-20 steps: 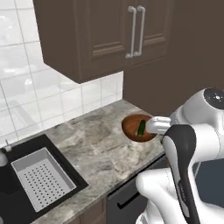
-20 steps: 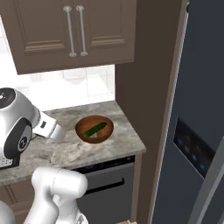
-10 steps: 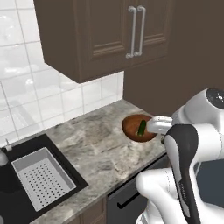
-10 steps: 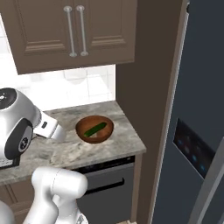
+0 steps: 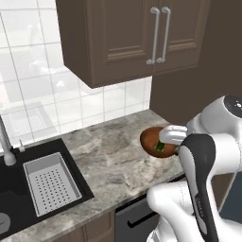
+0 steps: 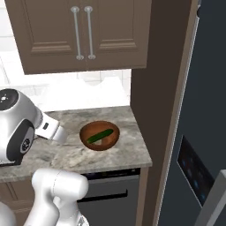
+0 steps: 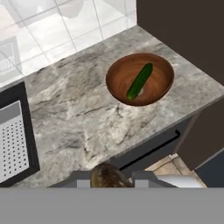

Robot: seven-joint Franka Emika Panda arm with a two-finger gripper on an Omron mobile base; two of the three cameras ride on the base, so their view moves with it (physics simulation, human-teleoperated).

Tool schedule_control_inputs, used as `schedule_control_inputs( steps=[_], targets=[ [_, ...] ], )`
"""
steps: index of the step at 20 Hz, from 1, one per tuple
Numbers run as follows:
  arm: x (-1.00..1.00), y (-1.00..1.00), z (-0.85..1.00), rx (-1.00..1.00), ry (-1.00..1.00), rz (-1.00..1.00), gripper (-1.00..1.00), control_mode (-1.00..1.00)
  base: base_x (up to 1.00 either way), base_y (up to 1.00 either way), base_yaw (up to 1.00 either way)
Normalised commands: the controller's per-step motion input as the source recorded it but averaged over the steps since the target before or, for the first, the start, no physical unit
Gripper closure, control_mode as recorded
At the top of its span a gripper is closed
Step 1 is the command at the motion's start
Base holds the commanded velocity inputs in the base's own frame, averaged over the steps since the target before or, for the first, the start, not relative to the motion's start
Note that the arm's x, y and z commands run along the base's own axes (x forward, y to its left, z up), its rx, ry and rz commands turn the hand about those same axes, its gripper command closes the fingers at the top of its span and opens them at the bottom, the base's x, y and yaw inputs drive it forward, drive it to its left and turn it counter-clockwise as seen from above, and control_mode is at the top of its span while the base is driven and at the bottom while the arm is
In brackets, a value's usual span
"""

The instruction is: Take the garlic, mushroom, and cucumber from the freezer and place them in the bowl on the counter.

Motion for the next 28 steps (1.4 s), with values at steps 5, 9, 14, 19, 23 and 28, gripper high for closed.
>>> schedule_control_inputs(
  steps=[5,9,14,19,23,28],
  targets=[
    [0.58,-0.09,-0.31,-0.04,-0.02,0.01,1.00,-1.00,0.00,0.00,0.00],
    [0.54,-0.30,-0.47,-0.03,0.00,0.00,1.00,-1.00,0.00,0.00,0.00],
    [0.32,-0.39,-0.37,0.00,-0.04,0.00,1.00,-1.00,0.00,0.00,0.00],
    [0.38,-0.21,-0.22,0.00,-0.04,0.00,1.00,-1.00,0.00,0.00,0.00],
    [0.57,-0.05,-0.26,0.00,0.00,0.00,1.00,-1.00,0.00,0.00,0.00],
    [0.60,0.00,-0.37,-0.01,0.00,0.00,1.00,-1.00,0.00,0.00,0.00]
  ],
)
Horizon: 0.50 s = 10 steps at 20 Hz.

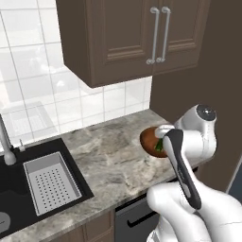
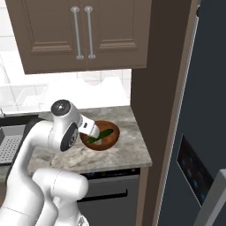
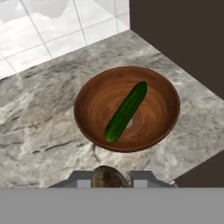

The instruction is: Take the garlic, mushroom, and cucumber from the freezer and place them in the bowl on the counter.

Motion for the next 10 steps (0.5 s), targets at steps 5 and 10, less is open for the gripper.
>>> schedule_control_inputs(
  steps=[5,10],
  targets=[
    [0.52,-0.05,-0.29,0.00,0.00,0.00,1.00,-1.00,0.00,0.00,0.00],
    [0.43,-0.04,-0.33,0.00,0.02,0.00,1.00,-1.00,0.00,0.00,0.00]
  ],
)
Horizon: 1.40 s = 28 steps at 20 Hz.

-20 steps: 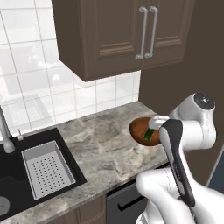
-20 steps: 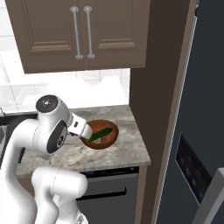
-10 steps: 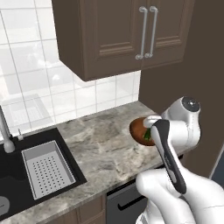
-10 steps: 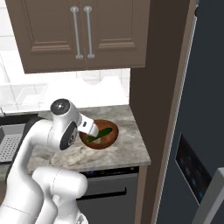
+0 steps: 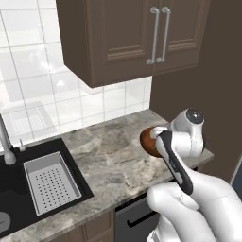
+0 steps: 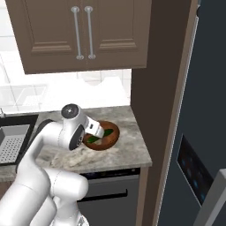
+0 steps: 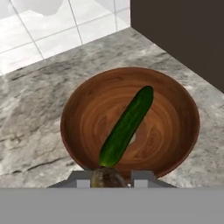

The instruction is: Take the garlic, mushroom, and cucumber from the freezer and place them in the bowl on the counter.

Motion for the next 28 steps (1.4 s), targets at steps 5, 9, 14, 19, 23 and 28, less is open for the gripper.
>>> schedule_control_inputs(
  steps=[5,9,14,19,23,28],
  targets=[
    [0.18,-0.11,-0.19,0.00,0.00,0.00,1.00,-1.00,0.00,0.00,0.00],
    [0.20,-0.17,-0.19,0.00,0.06,0.00,1.00,-1.00,0.00,0.00,0.00],
    [0.21,-0.16,-0.20,0.00,0.06,0.00,1.00,-1.00,0.00,0.00,0.00],
    [0.45,-0.05,-0.19,0.00,0.01,0.00,1.00,-1.00,0.00,0.00,0.00],
    [0.40,-0.03,-0.18,0.00,0.00,0.00,1.00,-1.00,0.00,0.00,0.00],
    [0.13,-0.03,-0.15,0.00,0.00,0.00,1.00,-1.00,0.00,0.00,0.00]
  ],
)
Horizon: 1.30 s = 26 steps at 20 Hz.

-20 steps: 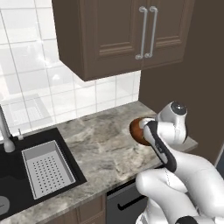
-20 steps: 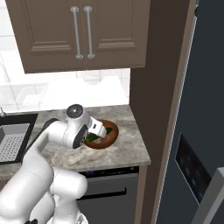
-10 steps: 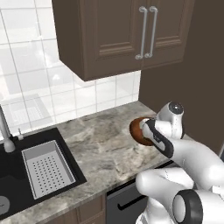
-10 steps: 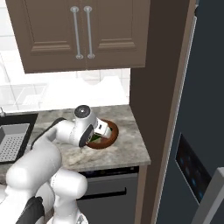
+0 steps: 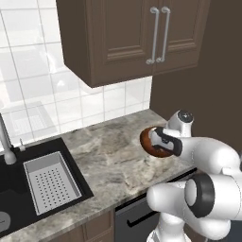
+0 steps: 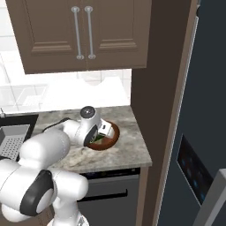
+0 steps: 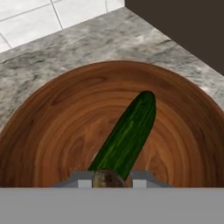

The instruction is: Take the garlic, mushroom, and cucumber from the freezer and place them in the bowl on the counter.

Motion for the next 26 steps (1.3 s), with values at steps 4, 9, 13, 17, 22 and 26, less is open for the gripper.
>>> schedule_control_inputs(
  steps=[4,9,13,17,22,26],
  targets=[
    [0.05,-0.02,-0.14,0.00,0.04,0.00,-1.00,-1.00,0.00,0.00,0.00],
    [0.08,0.00,-0.08,0.00,0.01,0.00,-1.00,-1.00,0.00,0.00,0.00],
    [0.03,-0.04,0.00,0.00,0.00,0.00,-1.00,-1.00,0.00,0.00,0.00],
    [-0.01,-0.03,0.00,0.00,-0.01,0.00,-1.00,-1.00,0.00,0.00,0.00],
    [-0.29,-0.02,0.06,0.02,-0.11,0.00,-1.00,-1.00,0.00,0.00,0.00],
    [-0.63,0.00,0.42,0.01,-0.21,0.00,-1.00,-1.00,0.00,0.00,0.00]
  ],
)
